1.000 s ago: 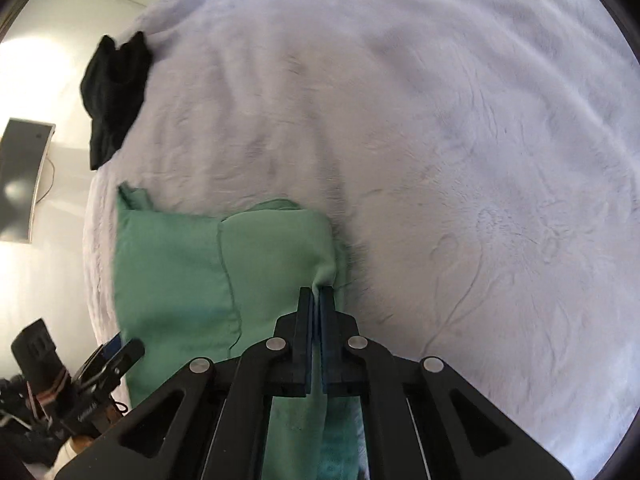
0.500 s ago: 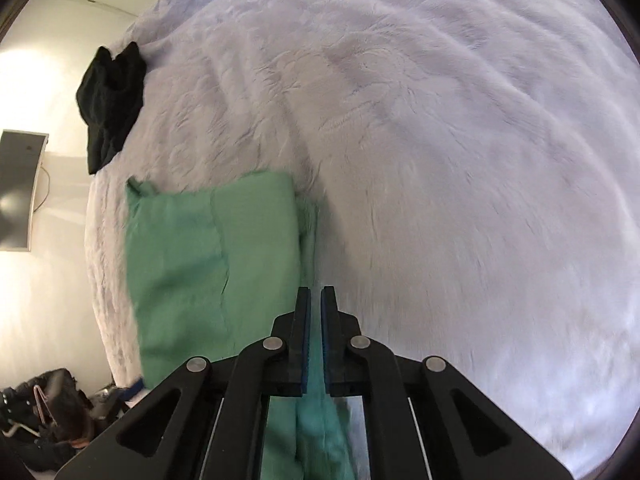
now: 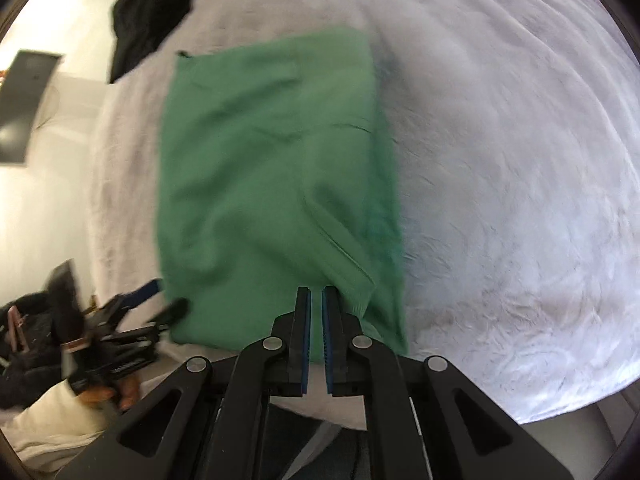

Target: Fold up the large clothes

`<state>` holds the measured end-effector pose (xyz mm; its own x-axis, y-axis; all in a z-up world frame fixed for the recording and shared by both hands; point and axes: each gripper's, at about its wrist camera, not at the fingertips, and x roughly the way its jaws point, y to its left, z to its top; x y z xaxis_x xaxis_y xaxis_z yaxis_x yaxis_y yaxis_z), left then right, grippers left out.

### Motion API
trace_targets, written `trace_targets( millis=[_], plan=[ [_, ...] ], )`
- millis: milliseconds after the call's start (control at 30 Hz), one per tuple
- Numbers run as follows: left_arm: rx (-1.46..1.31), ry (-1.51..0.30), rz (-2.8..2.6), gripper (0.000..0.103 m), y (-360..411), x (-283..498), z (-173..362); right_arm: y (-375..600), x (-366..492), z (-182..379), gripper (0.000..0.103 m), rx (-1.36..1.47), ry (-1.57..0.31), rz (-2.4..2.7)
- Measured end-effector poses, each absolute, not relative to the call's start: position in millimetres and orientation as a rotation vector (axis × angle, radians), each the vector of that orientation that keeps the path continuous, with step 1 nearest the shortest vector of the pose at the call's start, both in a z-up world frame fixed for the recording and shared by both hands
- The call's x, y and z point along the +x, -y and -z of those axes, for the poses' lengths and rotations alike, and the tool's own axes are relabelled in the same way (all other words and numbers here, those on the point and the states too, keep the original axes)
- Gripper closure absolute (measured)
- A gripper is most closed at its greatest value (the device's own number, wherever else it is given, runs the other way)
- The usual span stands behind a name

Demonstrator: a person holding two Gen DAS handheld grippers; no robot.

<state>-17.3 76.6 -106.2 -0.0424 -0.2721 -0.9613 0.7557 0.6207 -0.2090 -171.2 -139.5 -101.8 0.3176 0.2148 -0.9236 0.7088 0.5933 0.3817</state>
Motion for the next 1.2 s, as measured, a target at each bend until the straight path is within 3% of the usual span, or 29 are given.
trace_targets(
  millis=[233,300,533,933,1200],
  plan=[
    [0.441,-1.387,0.865,0.016,-77.2,-19.9,109.6,152.3,-205.9,137.2,0.096,0.986,-1.31,0.537],
    [0.452,-1.382,0.846,0.01,-77.0,-20.2,110.6,153.4,-210.1,144.1,0.096,1.004,-1.313,0.536],
    [0.438,-1.403,0.834,0.01,-79.2,-20.8,113.9,149.6,-200.2,167.1,0.096,0.959,-1.36,0.529],
    [0.47,-1.412,0.816,0.009,-78.5,-18.6,112.2,153.4,-196.8,155.5,0.095,0.958,-1.382,0.525],
    [0.489,-1.477,0.805,0.01,-64.6,-6.8,110.6,160.5,-201.3,153.0,0.088,0.989,-1.418,0.521]
  ],
)
